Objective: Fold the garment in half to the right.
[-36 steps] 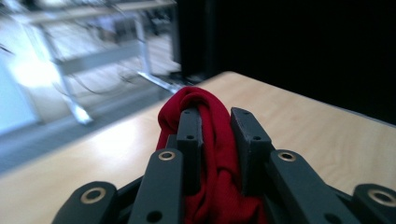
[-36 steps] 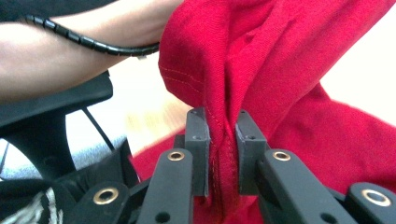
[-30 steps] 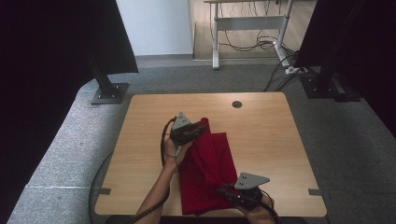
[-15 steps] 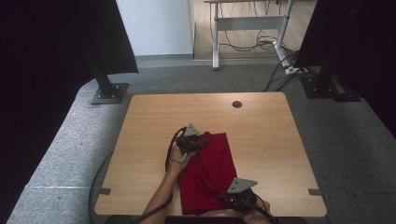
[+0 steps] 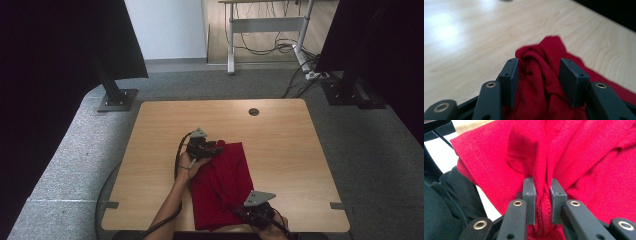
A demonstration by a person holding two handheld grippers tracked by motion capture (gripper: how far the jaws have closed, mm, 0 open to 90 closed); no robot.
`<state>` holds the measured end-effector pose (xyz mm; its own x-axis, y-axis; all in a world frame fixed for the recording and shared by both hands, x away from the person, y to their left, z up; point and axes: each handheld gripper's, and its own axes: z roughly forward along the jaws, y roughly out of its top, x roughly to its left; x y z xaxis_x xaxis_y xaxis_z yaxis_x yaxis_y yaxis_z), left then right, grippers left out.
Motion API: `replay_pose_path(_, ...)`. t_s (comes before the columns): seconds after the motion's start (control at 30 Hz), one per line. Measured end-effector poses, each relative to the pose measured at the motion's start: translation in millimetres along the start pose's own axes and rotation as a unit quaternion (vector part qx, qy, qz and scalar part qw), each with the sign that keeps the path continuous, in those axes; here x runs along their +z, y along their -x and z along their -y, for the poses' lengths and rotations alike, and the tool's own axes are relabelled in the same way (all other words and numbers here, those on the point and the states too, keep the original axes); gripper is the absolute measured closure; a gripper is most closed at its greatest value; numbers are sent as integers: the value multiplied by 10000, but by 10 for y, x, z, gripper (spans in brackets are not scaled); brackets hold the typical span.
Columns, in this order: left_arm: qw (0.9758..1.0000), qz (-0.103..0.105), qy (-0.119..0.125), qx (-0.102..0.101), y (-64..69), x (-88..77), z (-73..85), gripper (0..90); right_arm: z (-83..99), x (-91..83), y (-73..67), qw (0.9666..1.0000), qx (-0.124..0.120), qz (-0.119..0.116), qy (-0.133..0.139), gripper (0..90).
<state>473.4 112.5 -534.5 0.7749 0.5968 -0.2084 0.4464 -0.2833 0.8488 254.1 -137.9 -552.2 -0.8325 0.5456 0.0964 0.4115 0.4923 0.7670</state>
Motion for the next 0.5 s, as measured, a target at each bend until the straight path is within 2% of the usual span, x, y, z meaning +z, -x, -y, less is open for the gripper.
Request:
replay_pose_path(0.1,9995,-22,300,15,7,-234,-93,485,4,5,3,10000,43,11,12,781)
replay_pose_path(0.27,9982,-214,455,330,107,-671,-186,453,6,14,9,10000,59,6,20,777)
replay_pose_path(0.37,9980,-241,397,421,196,-866,-117,432,8,15,9,10000,53,9,29,773)
replay_pose_path(0.43,9983,-255,323,405,262,-960,-6,421,11,15,7,10000,45,21,37,771)
replay_pose_path(0.5,9989,-162,204,387,320,-1018,143,411,14,15,6,10000,53,22,52,770)
